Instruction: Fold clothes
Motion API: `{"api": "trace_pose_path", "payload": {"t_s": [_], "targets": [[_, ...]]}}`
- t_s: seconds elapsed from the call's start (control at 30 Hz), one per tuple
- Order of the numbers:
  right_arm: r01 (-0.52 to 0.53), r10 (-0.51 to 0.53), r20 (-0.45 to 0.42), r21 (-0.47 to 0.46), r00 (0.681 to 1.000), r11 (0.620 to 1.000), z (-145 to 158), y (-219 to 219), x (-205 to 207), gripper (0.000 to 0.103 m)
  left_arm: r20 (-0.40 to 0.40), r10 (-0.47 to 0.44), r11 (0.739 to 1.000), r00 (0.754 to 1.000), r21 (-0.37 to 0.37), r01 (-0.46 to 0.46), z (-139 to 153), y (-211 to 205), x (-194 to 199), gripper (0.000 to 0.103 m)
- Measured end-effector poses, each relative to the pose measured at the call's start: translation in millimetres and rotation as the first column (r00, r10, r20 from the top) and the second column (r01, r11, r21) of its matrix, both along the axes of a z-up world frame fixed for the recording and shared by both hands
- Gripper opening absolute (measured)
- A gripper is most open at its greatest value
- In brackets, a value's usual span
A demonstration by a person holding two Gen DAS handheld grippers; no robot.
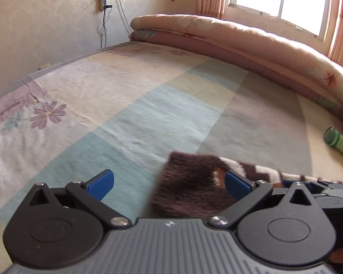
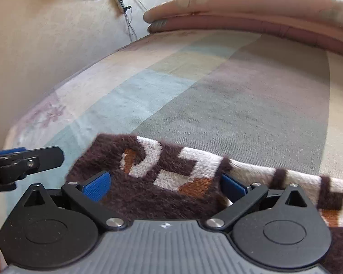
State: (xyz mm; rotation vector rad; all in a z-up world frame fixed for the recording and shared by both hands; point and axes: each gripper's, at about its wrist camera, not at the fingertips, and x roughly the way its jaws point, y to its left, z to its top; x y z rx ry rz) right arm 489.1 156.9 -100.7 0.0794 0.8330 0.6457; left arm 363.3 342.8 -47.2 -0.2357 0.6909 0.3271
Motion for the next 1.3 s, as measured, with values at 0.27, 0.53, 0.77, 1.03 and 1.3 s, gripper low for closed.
{"api": "trace_pose_path", "payload": {"t_s": [0.27,0.53,0.77,1.03,1.3], "targets": [[0.244,-0.234,0.08,-0.143,0.969,0.959,30.9,-133.4,-15.3,0.103,-0.004,-0.054,0.998,0.999,-0.014,0.054,-3.6,-17.9,8.7,0.102],[0.382,-0.389,-0.045,-0.125,0.92,0.916,-12.5,-195.2,3.8,0.103,-0.044,-0.093,0.996,0.995,-0.005,0.092,-12.5,-32.6,20.2,0.102],[0.362,-0.368,-0.008,-0.156,0.93,0.919,-16.9,-202.6,25.5,0.103,-0.052,-0.123,0.992,0.991,0.009,0.124,-12.9,-42.3,24.6,0.102],[0.393,-0.397,-0.05,-0.066,0.916,0.917,1.6,-237.4,-16.9,0.103,-0.055,-0.132,0.991,0.99,0.008,0.133,-12.3,-43.8,23.7,0.102],[0.394,-0.395,0.039,-0.213,0.918,0.894,-9.8,-216.3,-8.4,0.103,-0.064,-0.14,0.99,0.988,0.013,0.141,-14.7,-46.9,27.3,0.102]]}}
